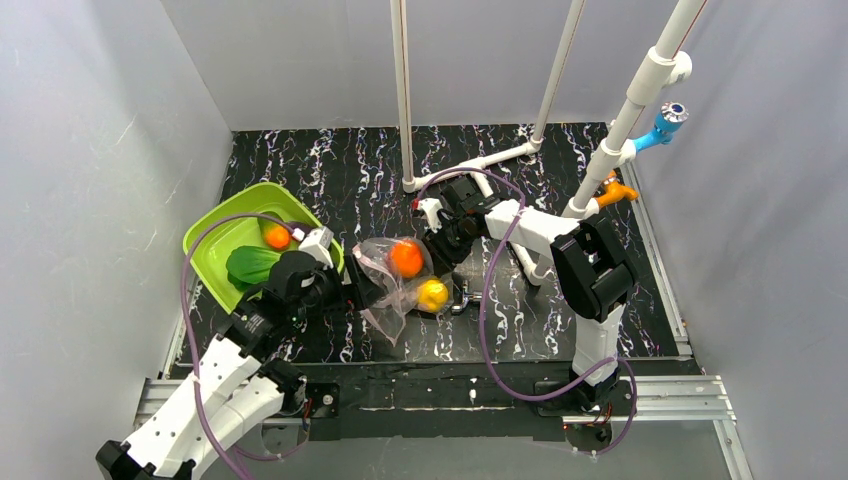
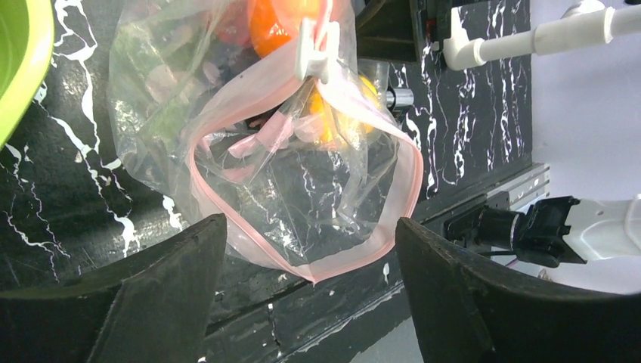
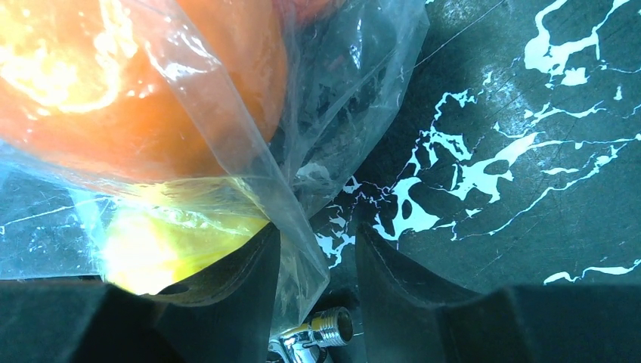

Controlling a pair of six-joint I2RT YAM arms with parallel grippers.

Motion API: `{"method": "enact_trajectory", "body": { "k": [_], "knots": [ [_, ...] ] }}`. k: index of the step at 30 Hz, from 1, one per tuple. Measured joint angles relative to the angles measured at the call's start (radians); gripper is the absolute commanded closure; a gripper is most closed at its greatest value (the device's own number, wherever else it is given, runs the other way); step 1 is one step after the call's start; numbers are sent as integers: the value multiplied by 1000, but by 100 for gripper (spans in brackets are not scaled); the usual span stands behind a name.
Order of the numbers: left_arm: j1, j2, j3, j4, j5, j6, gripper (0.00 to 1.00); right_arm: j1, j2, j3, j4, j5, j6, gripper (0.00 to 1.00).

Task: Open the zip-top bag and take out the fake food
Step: Pick up the fake fruit from the zipper food storage bag.

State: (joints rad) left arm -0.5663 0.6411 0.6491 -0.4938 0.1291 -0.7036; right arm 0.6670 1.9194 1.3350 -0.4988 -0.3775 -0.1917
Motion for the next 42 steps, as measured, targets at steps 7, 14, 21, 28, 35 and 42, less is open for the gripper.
{"method": "enact_trajectory", "body": {
  "k": [7,14,21,28,35,42],
  "knots": [
    [0,-74,-22,40,-16,-6,19,0,0,0,0,-8,-5,51],
    [0,-73,-31,74,-9,-11,19,0,0,0,0,-18,-15,50],
    [0,-76,-54,97,-5,-19,19,0,0,0,-1,-24,-21,50],
    [0,-80,-70,107,-2,-30,19,0,-2,0,-1,-32,-23,49],
    [0,-82,-70,127,10,-34,19,0,-2,0,-2,-41,-25,49],
    [0,-87,-88,161,22,-52,19,0,-11,0,-6,-45,-26,49]
  ]
}}
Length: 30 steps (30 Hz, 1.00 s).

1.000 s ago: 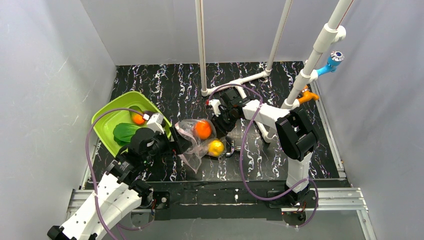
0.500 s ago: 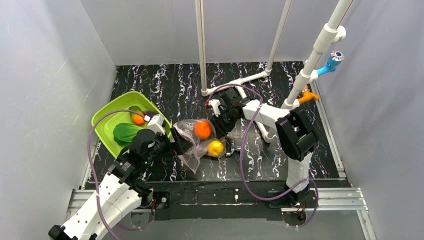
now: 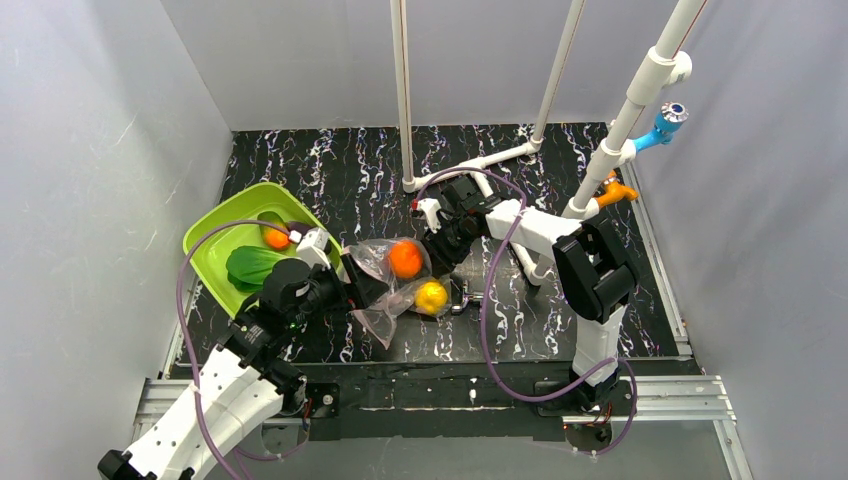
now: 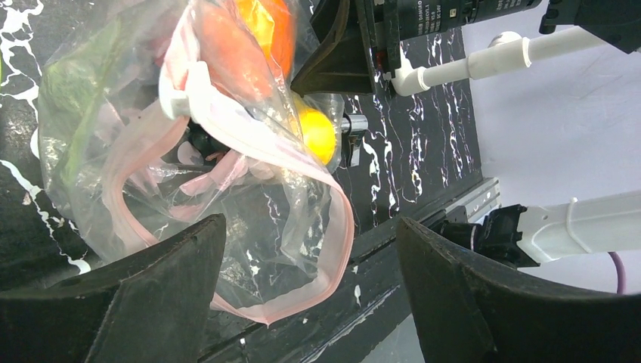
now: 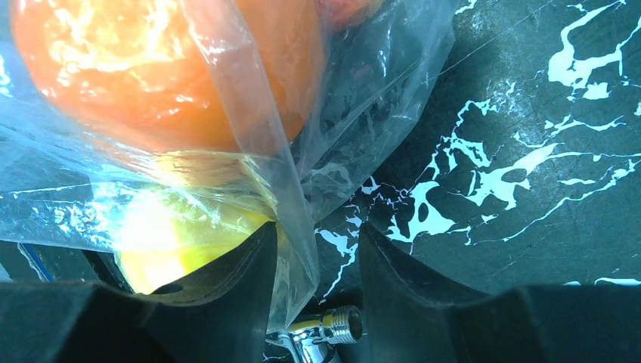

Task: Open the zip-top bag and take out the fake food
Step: Pick up the fake fruit from the zipper food storage bag.

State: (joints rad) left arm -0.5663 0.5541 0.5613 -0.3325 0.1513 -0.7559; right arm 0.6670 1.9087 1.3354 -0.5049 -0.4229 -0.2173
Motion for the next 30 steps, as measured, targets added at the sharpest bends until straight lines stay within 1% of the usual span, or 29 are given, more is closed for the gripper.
{"method": "enact_trajectory", "body": {
  "k": [13,16,18,19,21,25,30],
  "knots": [
    [0,43,-13,86,46,-30,24,0,-7,0,-3,-11,-3,48],
    [0,55,-14,105,52,-35,29,0,-12,0,-3,-18,-5,48],
    [0,66,-15,116,54,-35,36,0,-16,0,-3,-24,-7,48],
    [0,73,-15,123,55,-37,38,0,-16,0,-3,-26,-8,48],
    [0,90,-15,126,54,-37,39,0,-18,0,-3,-29,-11,48],
    [0,102,-13,89,23,-23,38,0,-21,0,-4,-32,-11,48],
    [0,13,13,-38,-36,6,39,-6,-30,0,-4,-35,-11,48]
  ]
}}
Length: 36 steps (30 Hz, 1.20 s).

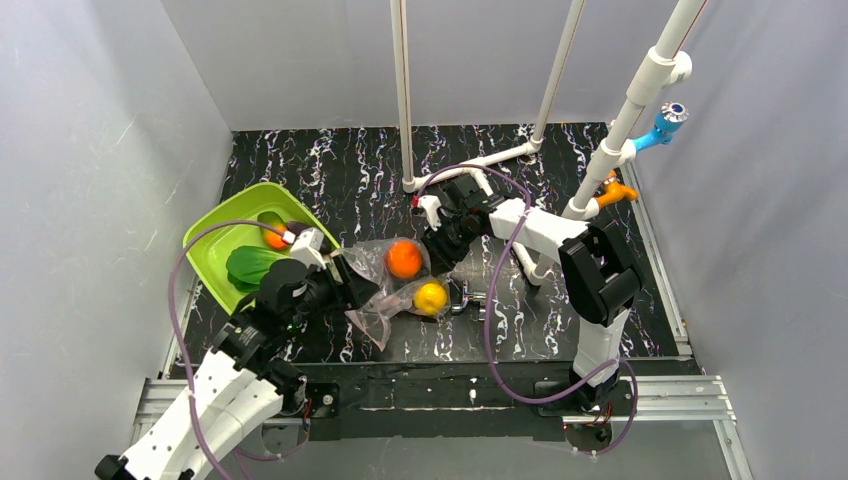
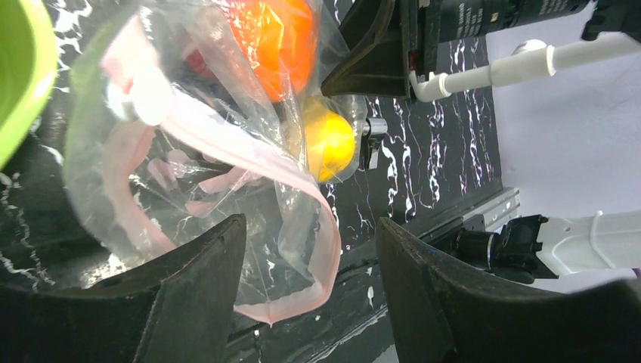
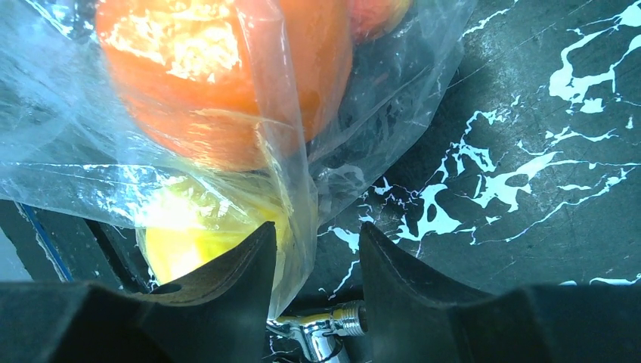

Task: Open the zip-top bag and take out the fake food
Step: Pick up the fake fruit from the zipper food storage bag.

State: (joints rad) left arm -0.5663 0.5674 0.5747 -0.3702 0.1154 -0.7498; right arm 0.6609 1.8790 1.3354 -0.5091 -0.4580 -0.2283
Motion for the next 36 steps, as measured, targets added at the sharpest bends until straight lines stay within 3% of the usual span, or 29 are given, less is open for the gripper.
{"method": "enact_trajectory", "body": {
  "k": [5,11,16,27,32,36],
  "knots": [
    [0,-53,81,-154,-78,8,62,0,-8,0,0,-2,0,47],
    [0,-66,90,-267,-136,-11,68,0,-10,0,-2,-6,0,47],
    [0,24,90,-275,-150,-16,68,0,-13,0,-3,-14,0,47],
    [0,212,41,-53,-119,1,66,-1,-50,-2,-4,-31,0,48],
    [0,216,6,49,-115,10,60,-1,-60,-5,8,-32,-4,48],
    [0,200,-53,126,-116,10,48,-1,-82,-14,16,-29,-15,48]
  ]
}}
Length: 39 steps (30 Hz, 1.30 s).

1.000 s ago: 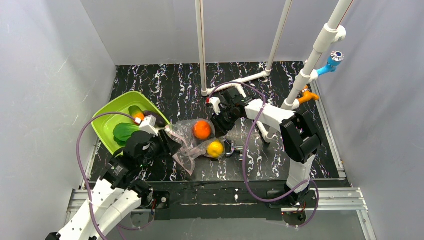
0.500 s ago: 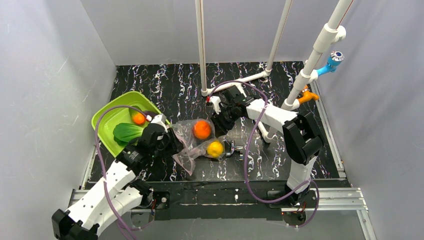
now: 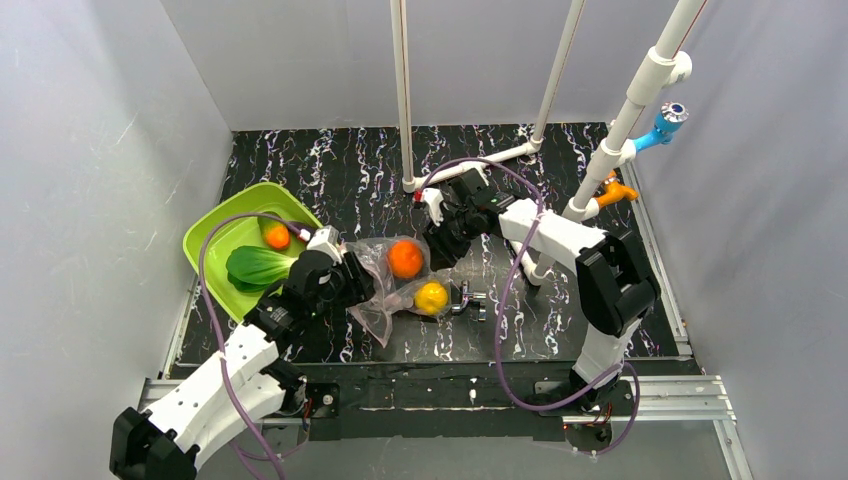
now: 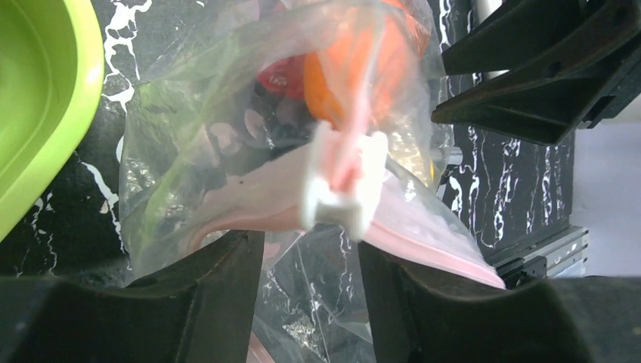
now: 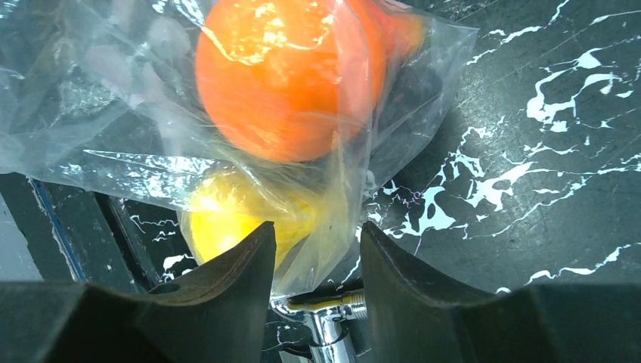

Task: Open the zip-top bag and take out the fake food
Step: Pick up the fake fruit from the zipper food storage bag.

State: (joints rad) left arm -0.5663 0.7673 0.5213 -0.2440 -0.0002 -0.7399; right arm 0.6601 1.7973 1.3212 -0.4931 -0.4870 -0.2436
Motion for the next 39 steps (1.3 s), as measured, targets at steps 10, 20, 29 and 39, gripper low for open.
{"method": "enact_trajectory", "body": {
  "k": [10,20,29,39],
  "knots": [
    [0,-58,-74,114,-16,5,11,0,-58,19,-15,35,-89,48],
    [0,-47,-103,201,-25,39,41,0,-24,180,-8,128,-83,53],
    [0,143,-156,442,-15,152,58,35,162,218,22,193,-2,71],
    [0,322,-145,544,0,198,38,50,173,206,51,129,13,71]
  ]
}}
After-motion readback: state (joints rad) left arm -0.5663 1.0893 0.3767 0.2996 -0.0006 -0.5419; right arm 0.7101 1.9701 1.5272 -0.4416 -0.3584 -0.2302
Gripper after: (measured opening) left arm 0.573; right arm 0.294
